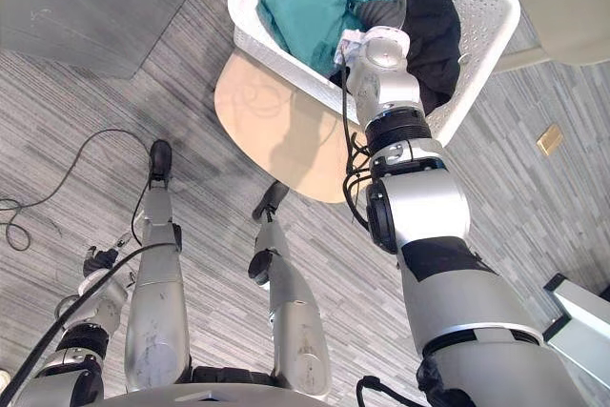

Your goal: Pick up the laundry basket with both hands and put the clothes into the washing machine.

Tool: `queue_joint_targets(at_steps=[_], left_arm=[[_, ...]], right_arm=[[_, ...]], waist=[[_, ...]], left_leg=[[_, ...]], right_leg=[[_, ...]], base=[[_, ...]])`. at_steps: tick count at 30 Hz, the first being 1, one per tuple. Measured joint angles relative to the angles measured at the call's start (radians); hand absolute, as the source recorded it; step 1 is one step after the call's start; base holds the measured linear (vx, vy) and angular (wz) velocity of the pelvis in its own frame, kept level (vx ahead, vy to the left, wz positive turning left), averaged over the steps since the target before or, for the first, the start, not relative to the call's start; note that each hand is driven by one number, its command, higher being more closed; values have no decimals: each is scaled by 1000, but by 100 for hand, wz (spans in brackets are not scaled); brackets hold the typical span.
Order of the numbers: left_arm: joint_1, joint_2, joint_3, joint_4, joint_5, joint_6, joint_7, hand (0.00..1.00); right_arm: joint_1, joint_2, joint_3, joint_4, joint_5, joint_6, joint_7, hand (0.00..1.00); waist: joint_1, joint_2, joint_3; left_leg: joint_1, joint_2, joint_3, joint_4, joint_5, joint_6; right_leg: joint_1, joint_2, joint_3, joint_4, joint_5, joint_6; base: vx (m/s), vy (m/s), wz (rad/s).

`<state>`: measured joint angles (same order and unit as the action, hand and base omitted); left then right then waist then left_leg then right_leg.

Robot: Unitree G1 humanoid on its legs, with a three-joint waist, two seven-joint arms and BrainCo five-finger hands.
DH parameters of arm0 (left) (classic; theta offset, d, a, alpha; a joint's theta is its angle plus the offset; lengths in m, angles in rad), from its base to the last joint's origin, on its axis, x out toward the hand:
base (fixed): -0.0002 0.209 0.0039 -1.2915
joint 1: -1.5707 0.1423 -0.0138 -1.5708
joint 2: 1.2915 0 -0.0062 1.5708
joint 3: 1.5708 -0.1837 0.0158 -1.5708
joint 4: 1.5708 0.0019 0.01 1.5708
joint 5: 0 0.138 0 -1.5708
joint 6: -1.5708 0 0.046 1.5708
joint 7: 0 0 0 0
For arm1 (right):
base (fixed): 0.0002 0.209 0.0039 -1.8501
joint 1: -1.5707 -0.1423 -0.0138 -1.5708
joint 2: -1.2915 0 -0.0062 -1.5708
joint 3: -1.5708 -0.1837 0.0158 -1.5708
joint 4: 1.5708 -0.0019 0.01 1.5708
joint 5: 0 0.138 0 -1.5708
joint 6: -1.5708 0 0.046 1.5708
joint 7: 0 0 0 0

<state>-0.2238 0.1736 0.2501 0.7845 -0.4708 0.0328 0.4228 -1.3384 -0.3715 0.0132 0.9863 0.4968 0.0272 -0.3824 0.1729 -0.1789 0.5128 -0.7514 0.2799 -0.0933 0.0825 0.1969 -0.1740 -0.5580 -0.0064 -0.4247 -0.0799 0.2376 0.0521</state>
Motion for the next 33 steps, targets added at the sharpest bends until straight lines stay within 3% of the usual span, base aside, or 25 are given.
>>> queue_joint_targets(at_steps=[7, 13, 20, 24, 30, 33], left_arm=[[-1, -3, -16, -7, -9, 1, -3, 0], [-1, -4, -15, 21, -48, 2, -23, 0], [-1, -9, -49, 17, -43, 16, -47, 0], [28, -15, -98, -52, -34, 35, -59, 0], [173, -54, -146, -345, -10, 44, -101, 0], [297, -74, -142, -524, 5, 44, -113, 0]], right_arm=[[7, 17, -67, -69, 185, -66, -12, 100], [30, 20, -118, -183, 344, -150, -14, 100], [153, 40, -170, -451, 404, -209, -13, 100], [279, 43, -185, -600, 400, -221, -12, 100], [554, 76, -199, -824, 344, -204, 16, 100], [751, 152, -211, -894, 280, -173, 64, 100]], waist=[[-3, -2, -1], [-2, -4, -3], [-9, -4, -3], [-9, -4, -4], [-19, -1, -15], [-39, 10, -155]], left_leg=[[54, -1, 14, -16, 8, -6], [95, -3, 37, -35, 18, -1], [197, -18, 52, -61, 20, 9], [278, -46, 61, -69, 14, 22], [409, -113, 69, -69, -11, 54], [417, -138, 74, -70, -39, 56]], right_leg=[[39, -4, 9, 0, 2, -3], [51, -12, 28, 17, 0, -6], [76, -55, 37, 153, -78, -8], [111, -101, 43, 251, -140, 1], [197, -190, 46, 365, -220, 32], [211, -222, 32, 372, -256, 49]], base=[[26, 59, 2], [16, 68, -4], [17, 75, 7], [50, 36, 19], [29, 24, 21], [92, 24, 20]])
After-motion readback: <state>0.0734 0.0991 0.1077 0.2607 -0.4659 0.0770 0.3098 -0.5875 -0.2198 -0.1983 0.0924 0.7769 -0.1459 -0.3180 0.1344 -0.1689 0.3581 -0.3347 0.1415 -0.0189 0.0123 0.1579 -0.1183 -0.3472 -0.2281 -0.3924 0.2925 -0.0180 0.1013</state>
